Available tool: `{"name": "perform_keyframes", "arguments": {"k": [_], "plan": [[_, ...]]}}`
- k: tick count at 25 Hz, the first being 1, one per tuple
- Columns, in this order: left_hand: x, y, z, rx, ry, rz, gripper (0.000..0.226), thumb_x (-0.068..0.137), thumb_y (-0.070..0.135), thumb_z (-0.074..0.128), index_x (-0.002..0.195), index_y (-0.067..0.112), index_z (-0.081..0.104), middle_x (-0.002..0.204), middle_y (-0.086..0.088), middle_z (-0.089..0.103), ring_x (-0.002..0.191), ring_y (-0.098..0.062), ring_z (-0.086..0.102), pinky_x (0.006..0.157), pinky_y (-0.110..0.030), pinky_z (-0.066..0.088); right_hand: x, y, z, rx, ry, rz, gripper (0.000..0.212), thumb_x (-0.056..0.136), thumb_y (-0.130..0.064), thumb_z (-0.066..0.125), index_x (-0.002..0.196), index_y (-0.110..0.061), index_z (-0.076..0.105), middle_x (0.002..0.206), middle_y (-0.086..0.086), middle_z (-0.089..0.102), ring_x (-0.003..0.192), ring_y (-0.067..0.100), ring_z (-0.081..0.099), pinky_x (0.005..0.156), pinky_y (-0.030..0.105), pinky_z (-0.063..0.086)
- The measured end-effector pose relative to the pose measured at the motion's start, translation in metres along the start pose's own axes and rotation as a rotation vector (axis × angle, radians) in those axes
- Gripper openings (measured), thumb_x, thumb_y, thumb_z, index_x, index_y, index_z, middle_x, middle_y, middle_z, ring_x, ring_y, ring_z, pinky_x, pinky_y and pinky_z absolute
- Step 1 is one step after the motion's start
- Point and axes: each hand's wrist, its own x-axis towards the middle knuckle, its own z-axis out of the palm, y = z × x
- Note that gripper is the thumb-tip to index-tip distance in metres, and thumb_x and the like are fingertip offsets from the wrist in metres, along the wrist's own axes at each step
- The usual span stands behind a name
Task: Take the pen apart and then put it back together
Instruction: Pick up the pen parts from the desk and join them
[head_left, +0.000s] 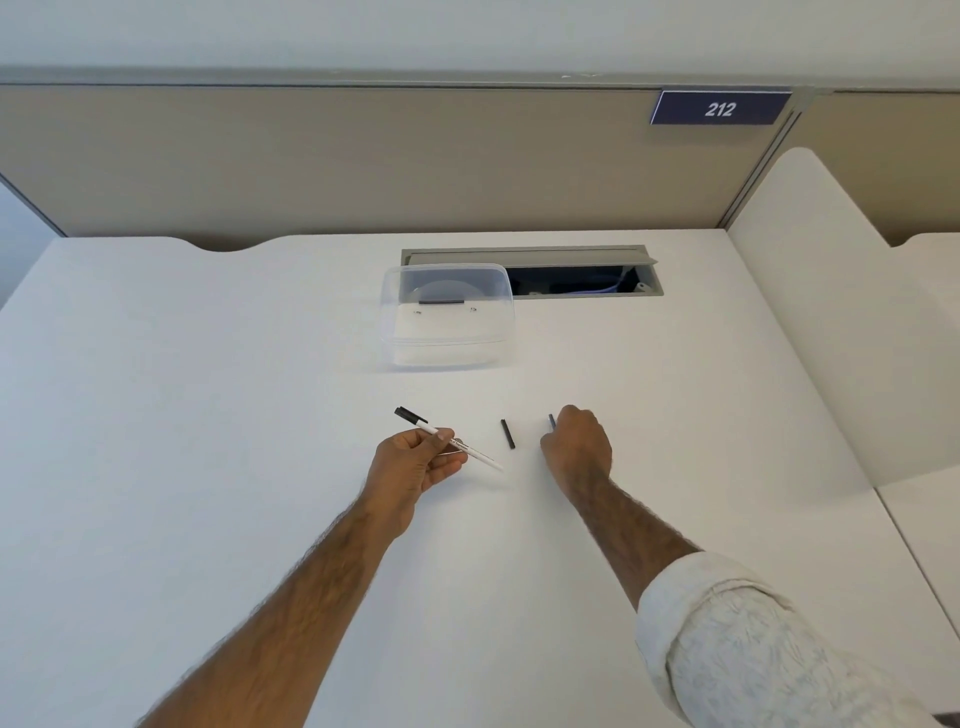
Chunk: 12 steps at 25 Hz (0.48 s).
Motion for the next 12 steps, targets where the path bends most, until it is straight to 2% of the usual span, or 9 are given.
{"name": "perform_keyframes", "arguments": {"k": [3, 5, 7, 9, 12], "plan": [[0.000, 0.007, 0.002, -0.068, 0.011, 0.003, 0.013, 0.096, 0.008, 0.067, 0.099, -0.004, 0.071, 0.092, -0.017, 0.077, 0.080, -0.026, 0.078, 0.071, -0.026, 0.064, 0.001, -0.001, -0.014, 0.213, 0.081, 0.000, 0.015, 0.083, -0.010, 0.055, 0.089, -0.009, 0.068, 0.094, 0.011, 0.070, 0.083, 0.028, 0.065, 0.063, 0.028, 0.045], [-0.001, 0.013, 0.004, -0.150, 0.019, -0.001, 0.012, 0.097, 0.006, 0.064, 0.099, -0.005, 0.069, 0.092, -0.018, 0.077, 0.080, -0.028, 0.078, 0.071, -0.027, 0.064, -0.010, -0.007, -0.027, 0.550, 0.152, -0.022, 0.010, 0.085, -0.010, 0.061, 0.085, -0.010, 0.070, 0.083, 0.005, 0.072, 0.075, 0.022, 0.065, 0.061, 0.025, 0.047], [-0.002, 0.020, 0.008, -0.231, 0.021, -0.004, 0.011, 0.099, 0.005, 0.062, 0.099, -0.005, 0.067, 0.092, -0.018, 0.077, 0.080, -0.029, 0.078, 0.069, -0.027, 0.064, -0.025, -0.015, -0.040, 0.984, 0.154, 0.023, 0.006, 0.090, -0.007, 0.063, 0.086, -0.006, 0.068, 0.075, 0.001, 0.073, 0.070, 0.019, 0.068, 0.067, 0.026, 0.055], [-0.002, 0.026, 0.012, -0.271, 0.021, 0.004, 0.011, 0.099, 0.005, 0.061, 0.097, -0.004, 0.067, 0.092, -0.018, 0.077, 0.080, -0.028, 0.078, 0.068, -0.026, 0.063, -0.037, -0.021, -0.045, 1.330, 0.078, 0.098, 0.004, 0.095, -0.005, 0.062, 0.093, -0.001, 0.064, 0.085, 0.011, 0.075, 0.073, 0.023, 0.072, 0.073, 0.034, 0.062], [-0.003, 0.033, 0.018, -0.295, 0.023, 0.026, 0.012, 0.099, 0.006, 0.061, 0.098, -0.004, 0.067, 0.091, -0.017, 0.077, 0.079, -0.026, 0.079, 0.069, -0.025, 0.063, -0.049, -0.030, -0.044, 1.577, -0.031, 0.158, 0.004, 0.101, -0.005, 0.055, 0.097, -0.004, 0.055, 0.097, 0.027, 0.073, 0.080, 0.036, 0.075, 0.080, 0.042, 0.063]]}}
